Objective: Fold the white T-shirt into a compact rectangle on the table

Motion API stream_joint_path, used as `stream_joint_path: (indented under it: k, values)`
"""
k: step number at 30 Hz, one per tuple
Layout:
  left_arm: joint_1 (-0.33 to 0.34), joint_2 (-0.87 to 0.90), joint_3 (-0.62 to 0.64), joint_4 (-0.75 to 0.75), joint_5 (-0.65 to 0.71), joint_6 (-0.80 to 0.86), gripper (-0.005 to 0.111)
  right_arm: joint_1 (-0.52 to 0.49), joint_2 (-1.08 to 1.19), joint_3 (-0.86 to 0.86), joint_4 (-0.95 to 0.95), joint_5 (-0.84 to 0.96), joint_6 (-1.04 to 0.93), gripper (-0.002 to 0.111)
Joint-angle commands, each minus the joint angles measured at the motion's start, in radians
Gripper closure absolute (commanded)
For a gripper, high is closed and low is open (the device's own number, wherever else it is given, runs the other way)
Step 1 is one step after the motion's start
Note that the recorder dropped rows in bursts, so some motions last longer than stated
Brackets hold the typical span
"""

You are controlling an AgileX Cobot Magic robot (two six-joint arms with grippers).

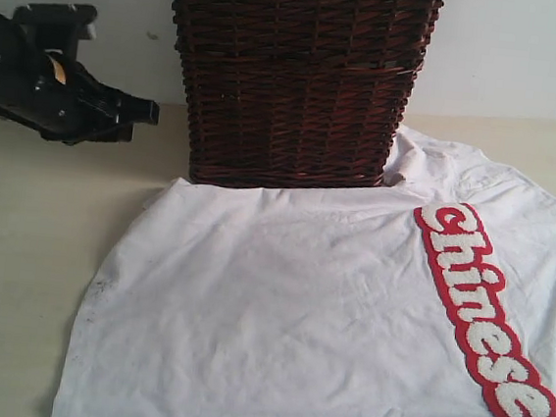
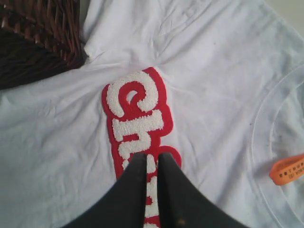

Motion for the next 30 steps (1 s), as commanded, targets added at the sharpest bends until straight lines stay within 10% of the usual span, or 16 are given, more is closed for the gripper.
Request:
stream_joint_path:
  k: [1,7,12,22,28,30]
  values:
    - [0.013,0.138,-0.112,-0.293,0.101,0.279,0.08,0.0,-0.009,-0.003,0.012,-0.003,-0.024,0.097]
    - [0.085,0.245,-0.183,-0.821,0.2,0.764,0.071,0.0,-0.009,-0.003,0.012,0.001,-0.026,0.097]
    - [0.119,0.303,-0.19,-0.824,0.204,0.782,0.054,0.0,-0.009,-0.003,0.012,0.007,-0.033,0.097]
    - [0.117,0.369,-0.212,-0.924,0.225,0.889,0.058,0.0,-0.009,-0.003,0.012,0.01,-0.033,0.097]
    - [0.119,0.371,-0.212,-0.9,0.253,0.889,0.107,0.0,-0.009,-0.003,0.012,0.008,-0.038,0.097]
    - [0.119,0.366,-0.212,-0.863,0.257,0.89,0.107,0.0,-0.009,-0.003,0.012,0.008,-0.038,0.097]
